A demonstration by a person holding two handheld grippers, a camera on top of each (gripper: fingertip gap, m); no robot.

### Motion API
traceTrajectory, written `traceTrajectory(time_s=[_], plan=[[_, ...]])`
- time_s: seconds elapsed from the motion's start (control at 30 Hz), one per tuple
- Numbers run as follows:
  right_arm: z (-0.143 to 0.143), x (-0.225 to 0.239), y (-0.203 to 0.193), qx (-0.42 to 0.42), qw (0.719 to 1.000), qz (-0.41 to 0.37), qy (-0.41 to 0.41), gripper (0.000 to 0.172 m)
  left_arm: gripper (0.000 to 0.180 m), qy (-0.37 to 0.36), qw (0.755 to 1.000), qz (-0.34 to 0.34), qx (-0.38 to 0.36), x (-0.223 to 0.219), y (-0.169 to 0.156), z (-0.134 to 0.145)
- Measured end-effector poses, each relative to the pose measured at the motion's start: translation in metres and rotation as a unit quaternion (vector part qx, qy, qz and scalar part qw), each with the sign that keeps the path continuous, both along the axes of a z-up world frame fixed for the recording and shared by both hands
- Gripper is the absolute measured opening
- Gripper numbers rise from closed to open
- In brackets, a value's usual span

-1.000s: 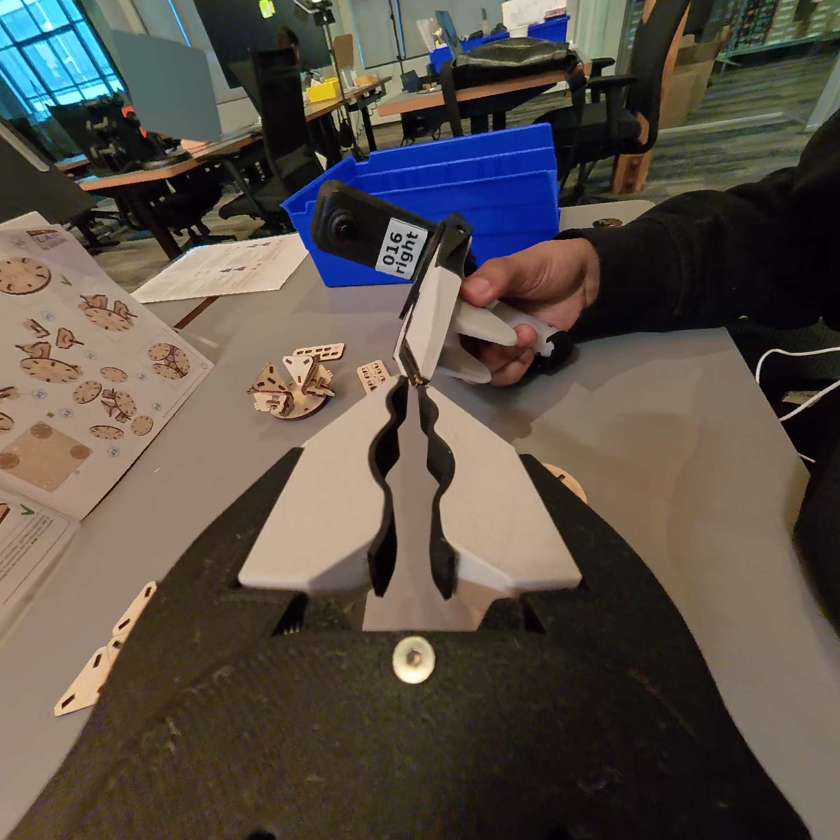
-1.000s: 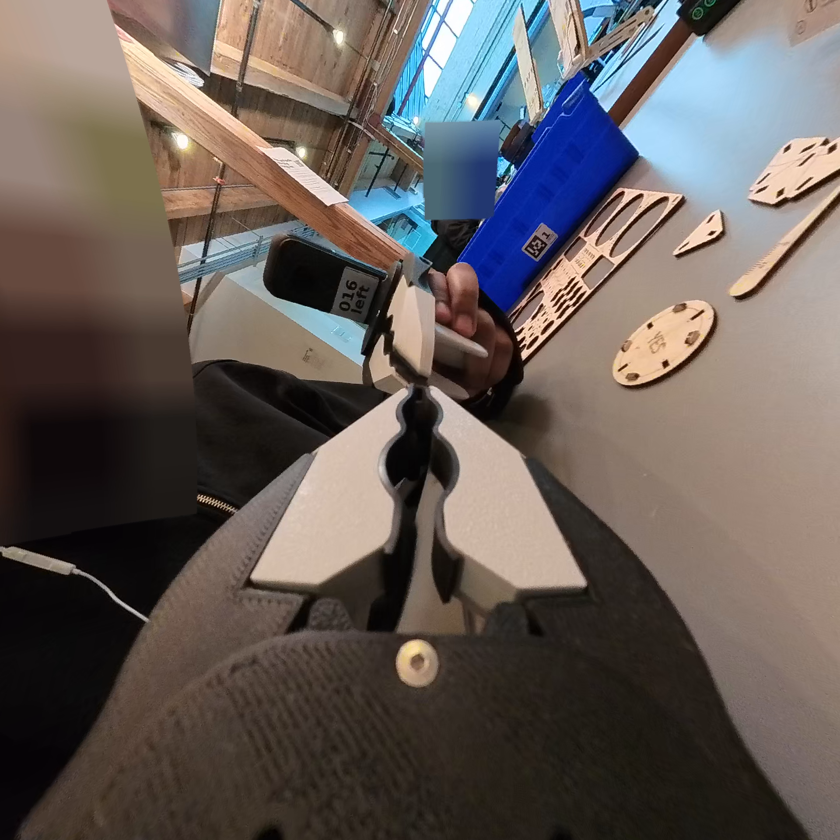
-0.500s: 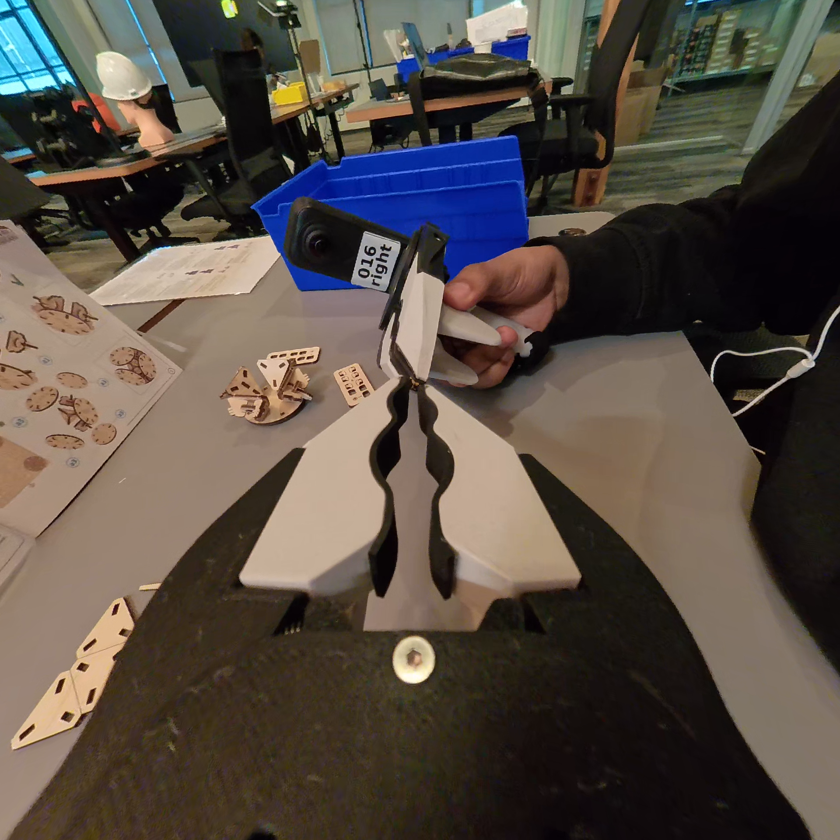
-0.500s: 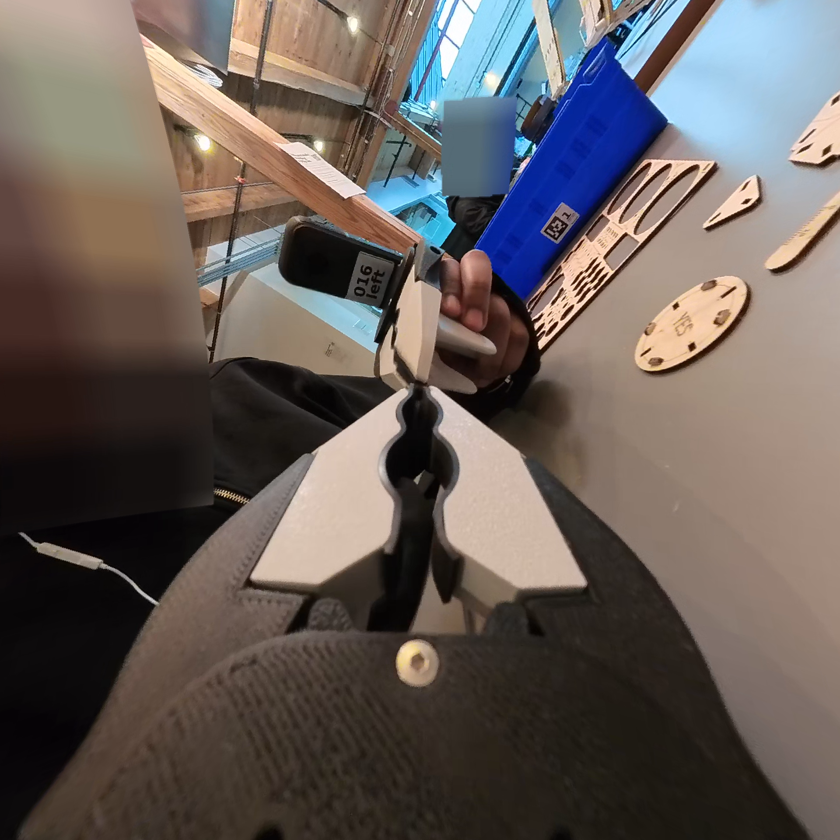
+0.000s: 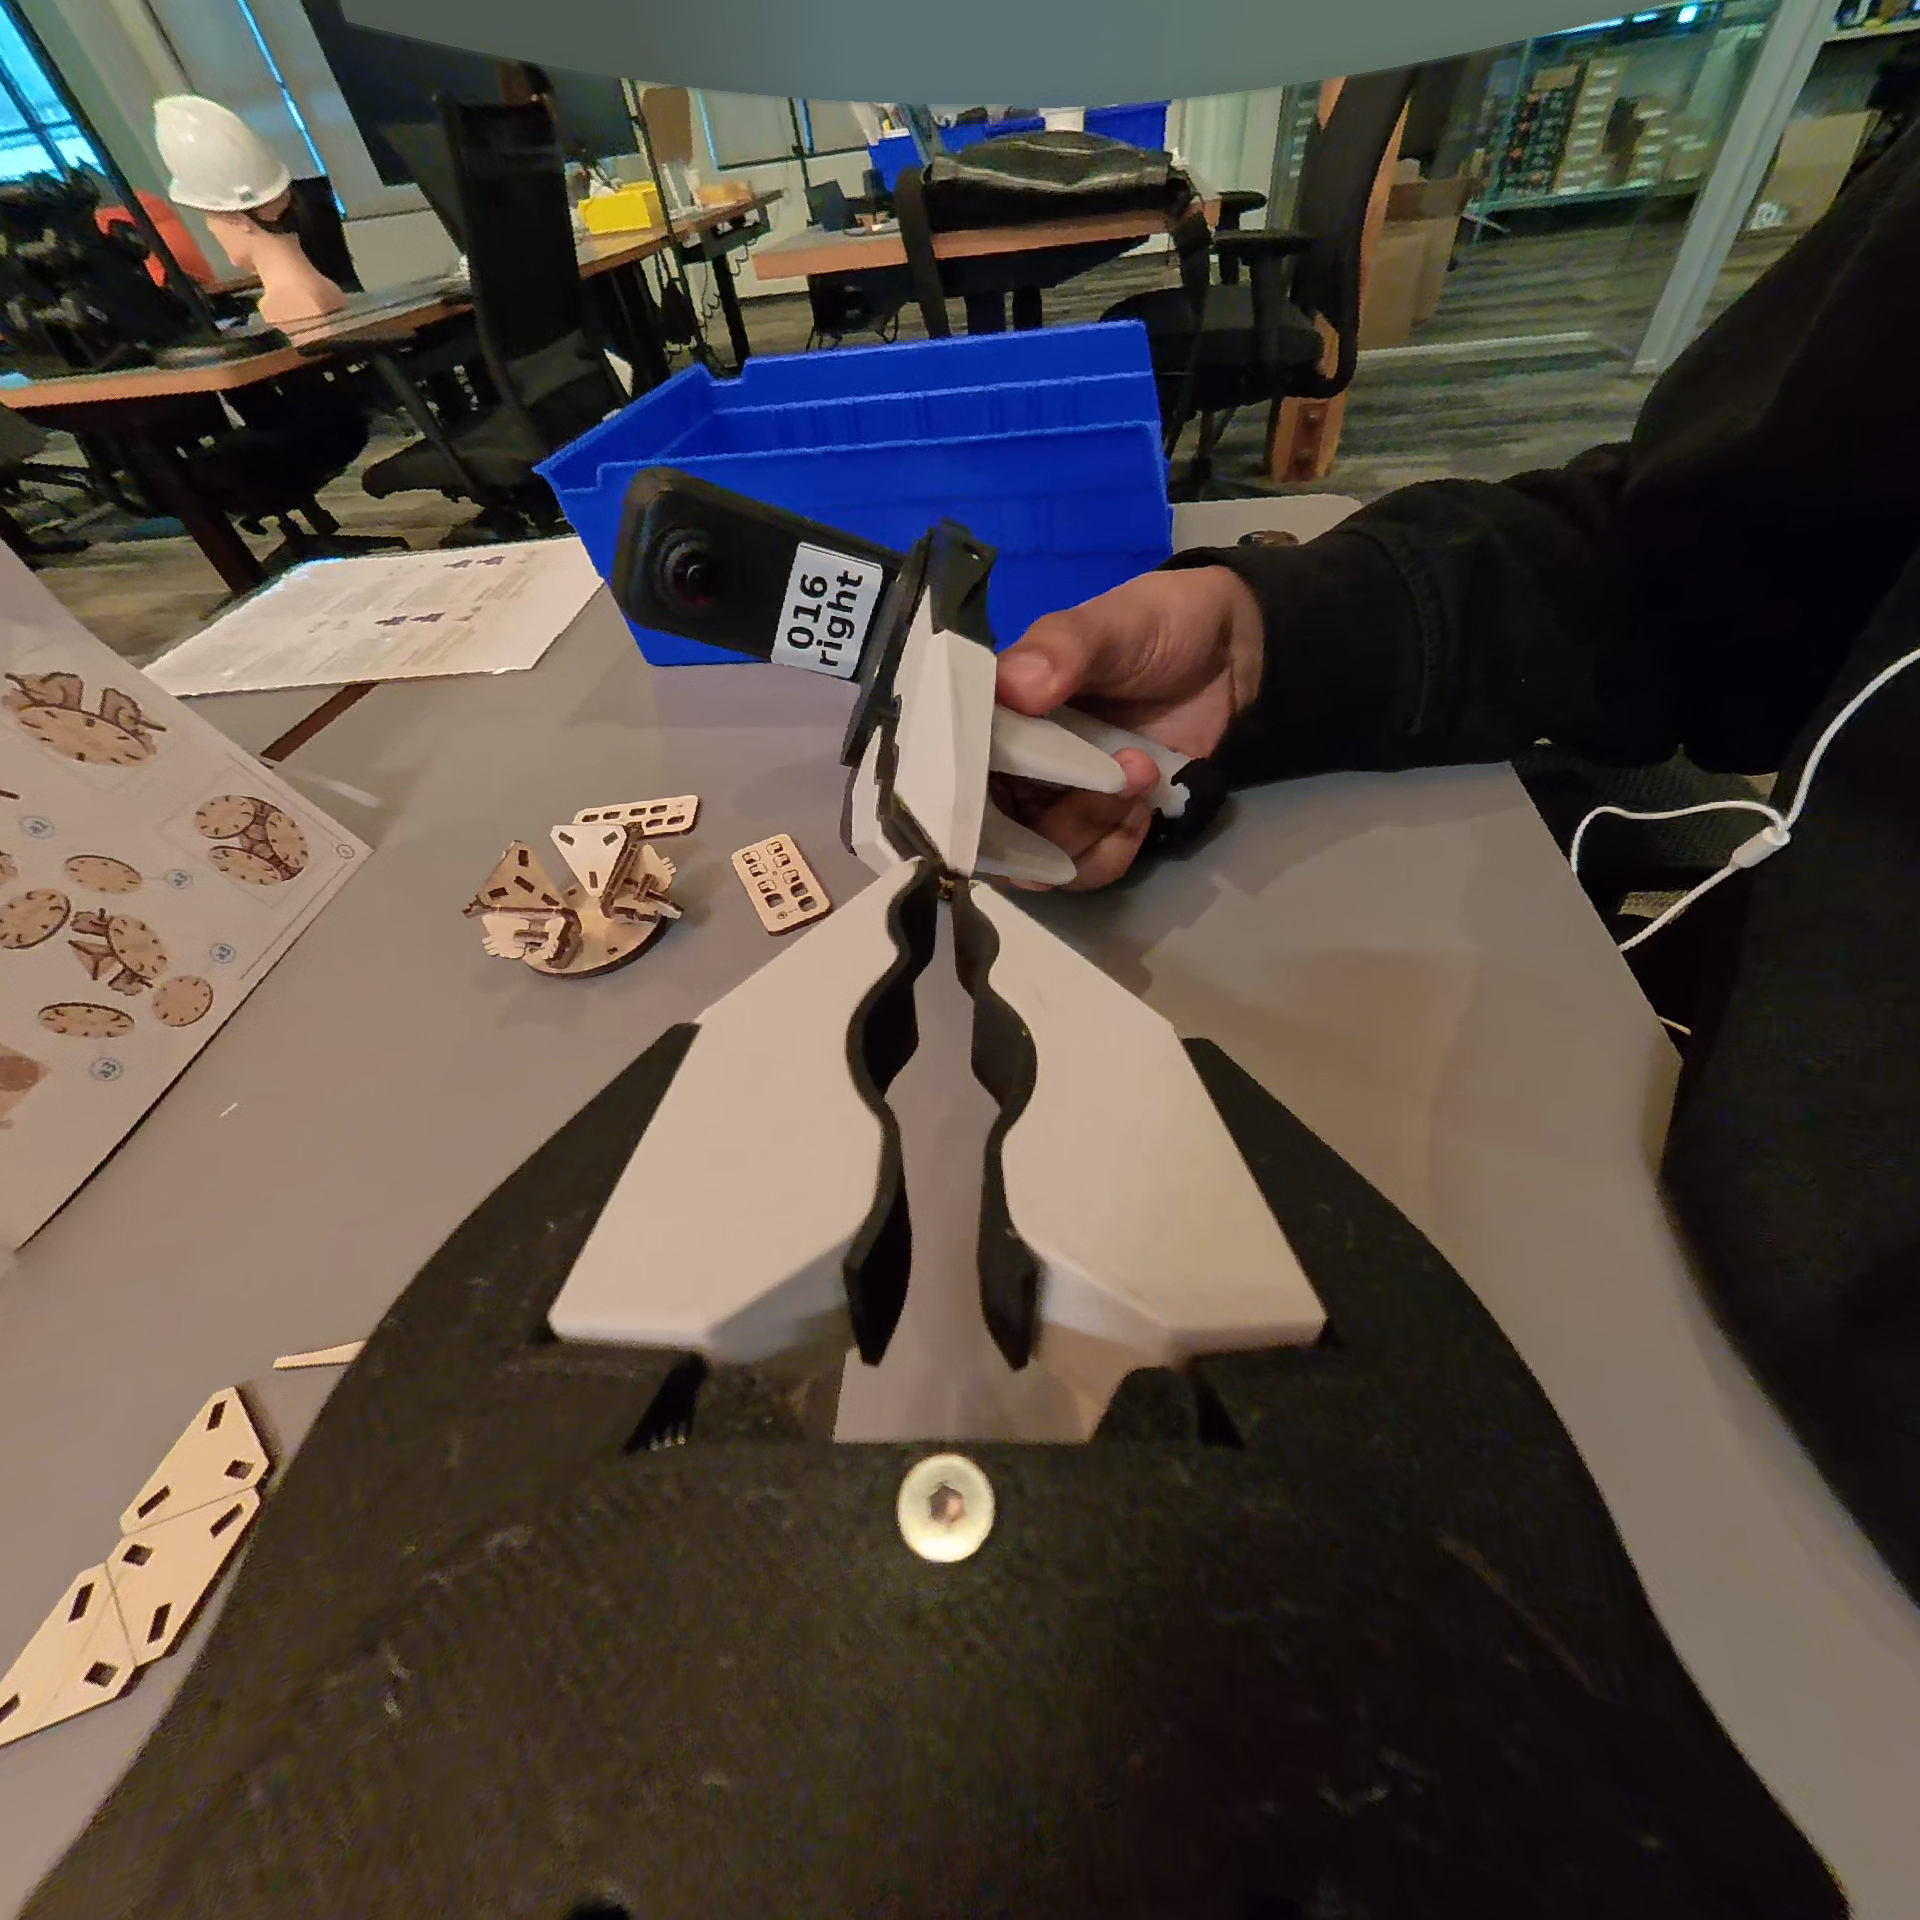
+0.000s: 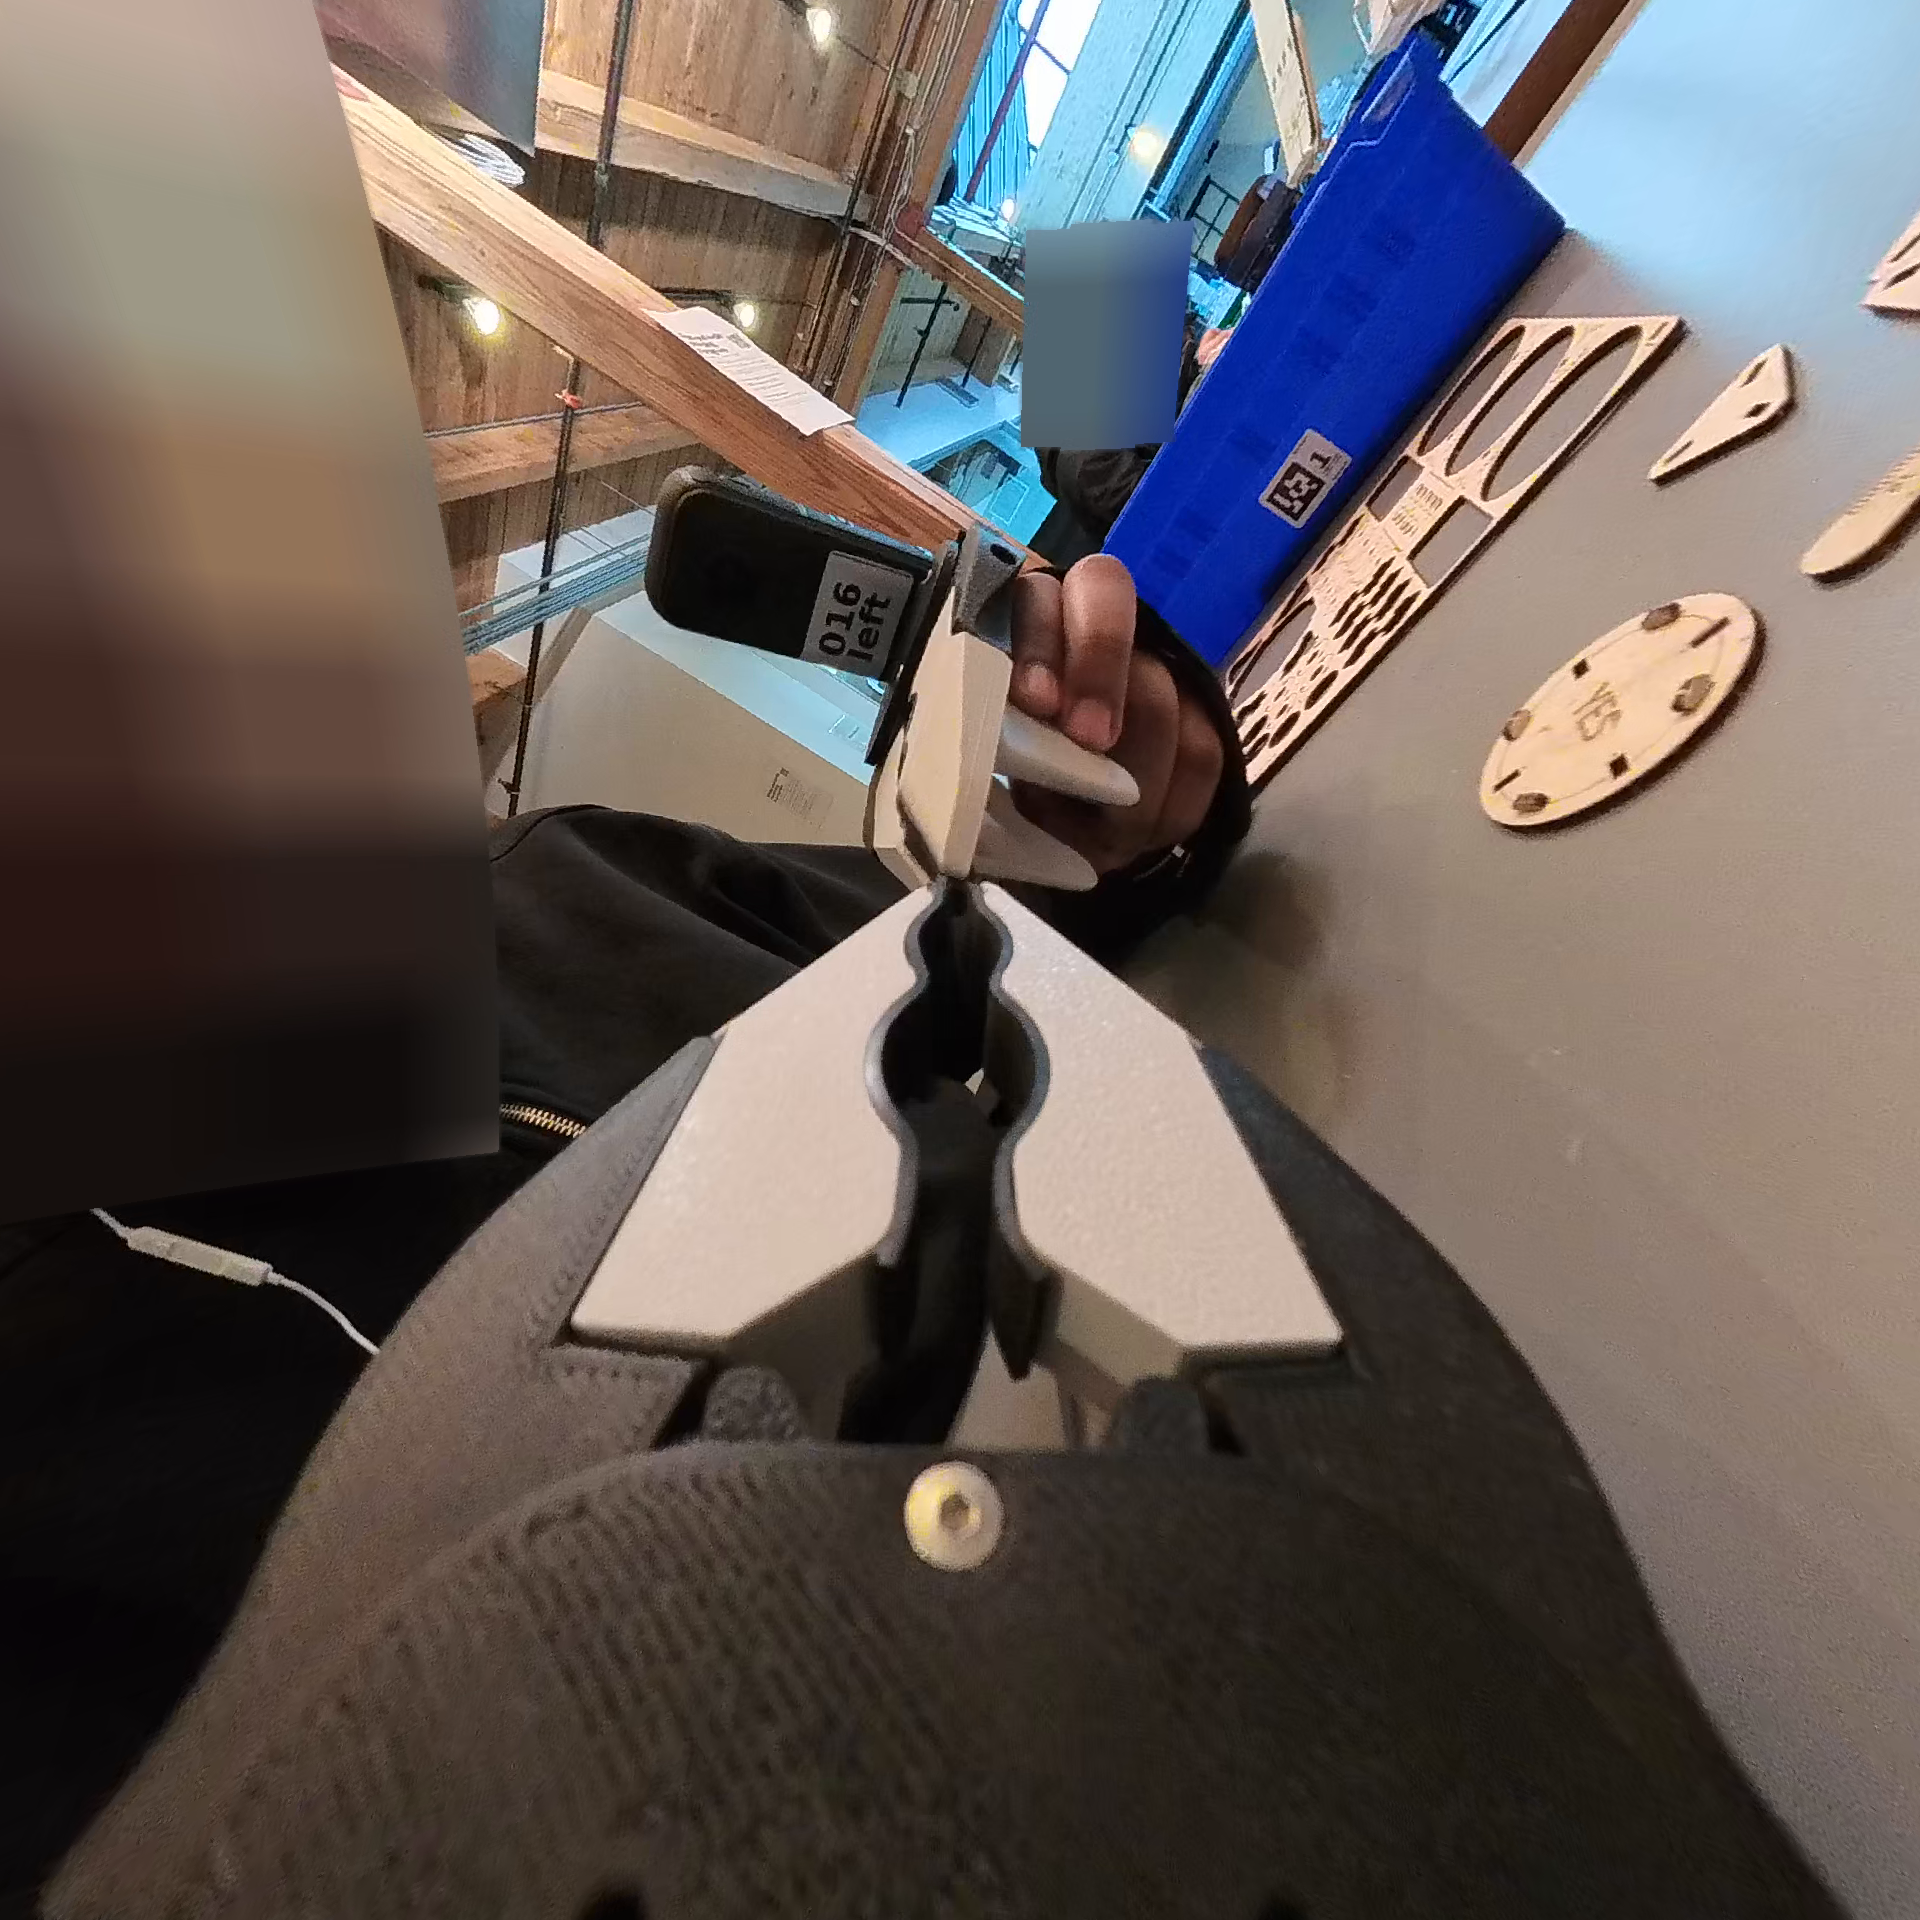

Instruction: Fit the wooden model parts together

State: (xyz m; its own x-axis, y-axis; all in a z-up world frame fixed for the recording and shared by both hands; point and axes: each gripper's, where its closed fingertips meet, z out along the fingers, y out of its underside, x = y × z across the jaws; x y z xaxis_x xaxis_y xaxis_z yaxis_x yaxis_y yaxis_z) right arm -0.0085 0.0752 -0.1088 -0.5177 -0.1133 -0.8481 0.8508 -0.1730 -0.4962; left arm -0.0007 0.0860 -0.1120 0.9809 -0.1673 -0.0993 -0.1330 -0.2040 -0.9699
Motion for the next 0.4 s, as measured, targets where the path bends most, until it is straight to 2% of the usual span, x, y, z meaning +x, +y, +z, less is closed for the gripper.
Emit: traceTrajectory(time_s=[0.17,0.4], plan=[[0.0051,-0.0038,0.0053,-0.011,1.000,-0.014,0.006,0.009,0.000,0.005,1.000,0.002,0.004,-0.0003,-0.0012,0.0021],[0.0027,-0.0031,0.0046,-0.008,1.000,-0.012,0.004,0.007,0.000,0.008,1.000,0.003,0.003,-0.0008,-0.0017,0.0021]])
